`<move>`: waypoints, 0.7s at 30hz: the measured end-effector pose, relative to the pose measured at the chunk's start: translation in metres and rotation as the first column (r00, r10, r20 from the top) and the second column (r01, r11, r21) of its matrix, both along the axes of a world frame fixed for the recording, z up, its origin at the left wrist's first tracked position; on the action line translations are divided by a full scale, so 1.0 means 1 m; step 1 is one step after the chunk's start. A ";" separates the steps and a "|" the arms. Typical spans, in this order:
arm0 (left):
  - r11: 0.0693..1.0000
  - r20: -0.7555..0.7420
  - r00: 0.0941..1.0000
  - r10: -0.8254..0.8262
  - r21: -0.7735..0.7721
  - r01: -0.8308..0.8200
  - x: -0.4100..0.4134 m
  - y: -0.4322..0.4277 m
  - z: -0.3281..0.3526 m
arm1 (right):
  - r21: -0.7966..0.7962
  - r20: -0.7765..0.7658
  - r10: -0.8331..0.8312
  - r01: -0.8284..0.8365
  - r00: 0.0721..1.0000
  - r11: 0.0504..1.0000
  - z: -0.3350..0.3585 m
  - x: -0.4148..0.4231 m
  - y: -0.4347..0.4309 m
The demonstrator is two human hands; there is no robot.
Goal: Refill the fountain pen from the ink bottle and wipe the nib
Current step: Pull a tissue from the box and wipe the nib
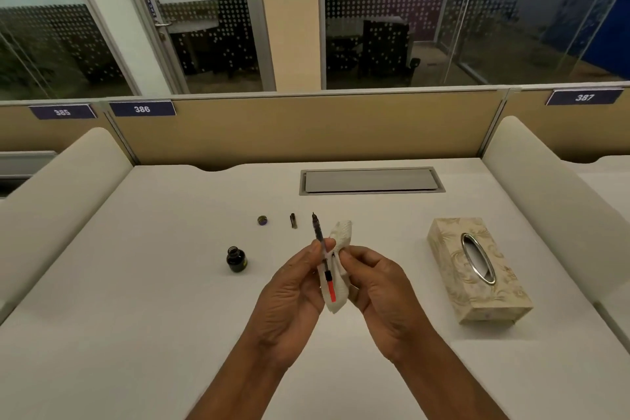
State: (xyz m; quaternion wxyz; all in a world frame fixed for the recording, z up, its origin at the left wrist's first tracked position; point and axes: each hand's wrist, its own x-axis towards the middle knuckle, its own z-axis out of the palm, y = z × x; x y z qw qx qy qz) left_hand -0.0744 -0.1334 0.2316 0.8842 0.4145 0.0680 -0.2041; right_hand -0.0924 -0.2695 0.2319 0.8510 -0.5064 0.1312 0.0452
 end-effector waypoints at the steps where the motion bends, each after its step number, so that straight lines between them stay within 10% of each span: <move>1: 1.000 -0.008 1.000 0.011 -0.006 -0.011 -0.001 0.003 -0.001 | -0.039 0.004 -0.010 0.010 1.000 0.999 0.000 0.000 0.005; 21: 0.987 -0.052 0.996 0.076 0.145 -0.068 0.000 0.074 -0.025 | -0.549 0.124 -0.178 0.217 0.976 0.807 -0.047 0.010 0.110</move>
